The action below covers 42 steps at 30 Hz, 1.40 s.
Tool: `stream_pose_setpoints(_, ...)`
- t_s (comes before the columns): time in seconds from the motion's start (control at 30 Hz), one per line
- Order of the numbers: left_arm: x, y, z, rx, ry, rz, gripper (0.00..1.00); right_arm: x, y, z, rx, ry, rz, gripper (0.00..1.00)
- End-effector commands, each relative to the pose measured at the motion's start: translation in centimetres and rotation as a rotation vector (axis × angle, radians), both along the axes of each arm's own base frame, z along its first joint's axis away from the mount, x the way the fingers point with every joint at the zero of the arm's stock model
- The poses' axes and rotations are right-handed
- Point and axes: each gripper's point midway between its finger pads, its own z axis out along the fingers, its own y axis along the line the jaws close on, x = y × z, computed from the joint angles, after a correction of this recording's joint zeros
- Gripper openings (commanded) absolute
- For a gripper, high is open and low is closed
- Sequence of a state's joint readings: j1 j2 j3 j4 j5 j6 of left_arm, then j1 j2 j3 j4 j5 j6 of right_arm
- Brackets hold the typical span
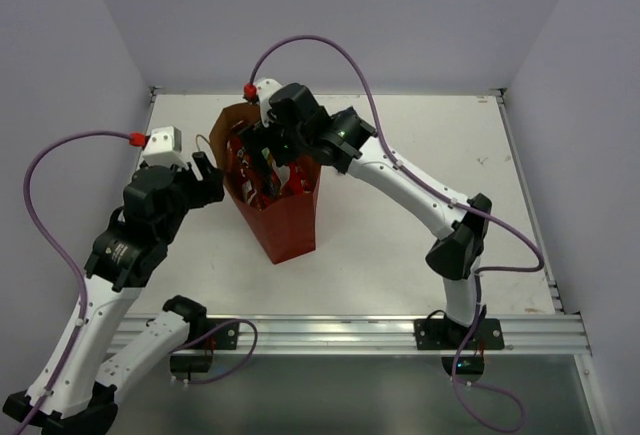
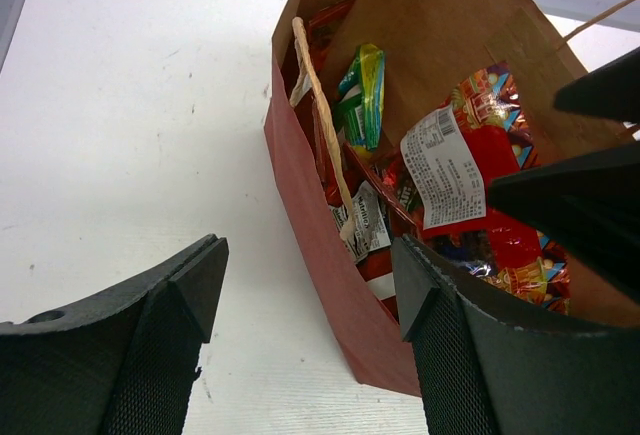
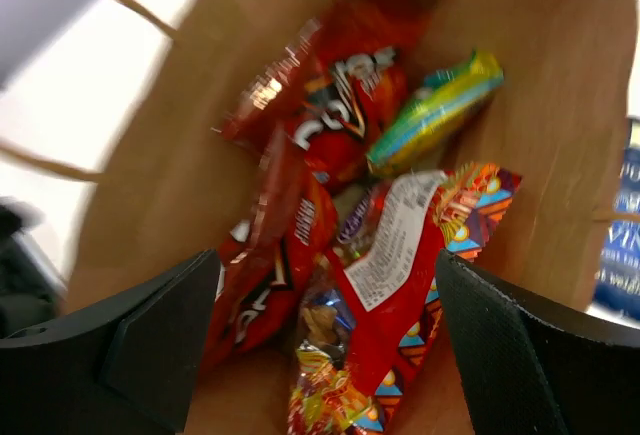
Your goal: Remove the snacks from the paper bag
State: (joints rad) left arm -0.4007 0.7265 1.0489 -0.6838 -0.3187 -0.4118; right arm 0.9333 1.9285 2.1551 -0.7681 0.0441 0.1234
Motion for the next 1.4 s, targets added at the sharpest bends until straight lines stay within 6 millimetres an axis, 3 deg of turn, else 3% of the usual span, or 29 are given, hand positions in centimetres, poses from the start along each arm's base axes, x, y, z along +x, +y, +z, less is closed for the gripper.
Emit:
stream_pose_setpoints(0.0,-0.5,0.2,-0.5,-0.016,0.014,0.012,0.73,0.6,-0.8,-0.1,-0.033,0.012,-0.072,0.91)
stream_pose_setpoints(0.2,-0.9,0.1,-0.7,-0.024,0.017,0.006,0.73,2.3,-2.1,-4.8,-0.145,0.061,-0.224,0.91)
stream_pose_setpoints(0.57,-1.0,0.0,-1.1,-0.02,0.025,-0.004,0.74,3.1,-4.1,-5.6,-0.186,0.061,-0.334,0.91)
stream_pose_setpoints(0.73,-1.0,0.0,-1.2,-0.016,0.025,-0.006,0.74,2.7,-3.2,-7.2,-0.195,0.106,-0.288,0.89)
stream_pose_setpoints(0.93,-1.3,0.1,-1.1,-0.018,0.022,-0.009,0.74,2.7,-1.7,-9.9,-0.207,0.163,-0.252,0.74)
stream_pose_setpoints(1.0,-1.4,0.2,-1.2,-0.015,0.025,-0.005,0.74,2.9,-1.3,-10.1,-0.202,0.163,-0.244,0.62)
stream_pose_setpoints(1.13,-1.7,0.4,-1.1,-0.016,0.022,-0.003,0.74,3.2,-0.7,-9.1,-0.178,0.146,-0.228,0.32)
stream_pose_setpoints(1.17,-1.7,0.4,-1.1,-0.016,0.022,-0.003,0.74,3.3,-0.6,-8.2,-0.16,0.133,-0.225,0.17)
stream_pose_setpoints(1.23,-1.7,0.4,-1.0,-0.014,0.02,-0.002,0.74,3.2,-0.8,-6.2,-0.126,0.104,-0.219,0.05)
stream_pose_setpoints(1.27,-1.7,0.4,-1.1,-0.014,0.021,-0.004,0.74,3.2,-0.9,-5.0,-0.104,0.085,-0.219,0.0)
stream_pose_setpoints(1.33,-1.8,0.4,-1.0,-0.016,0.019,-0.005,0.74,3.0,-1.3,-2.6,-0.068,0.048,-0.211,0.0)
stream_pose_setpoints(1.37,-1.8,0.4,-1.0,-0.016,0.019,-0.005,0.74,2.7,-1.7,0.0,-0.02,0.013,-0.208,0.0)
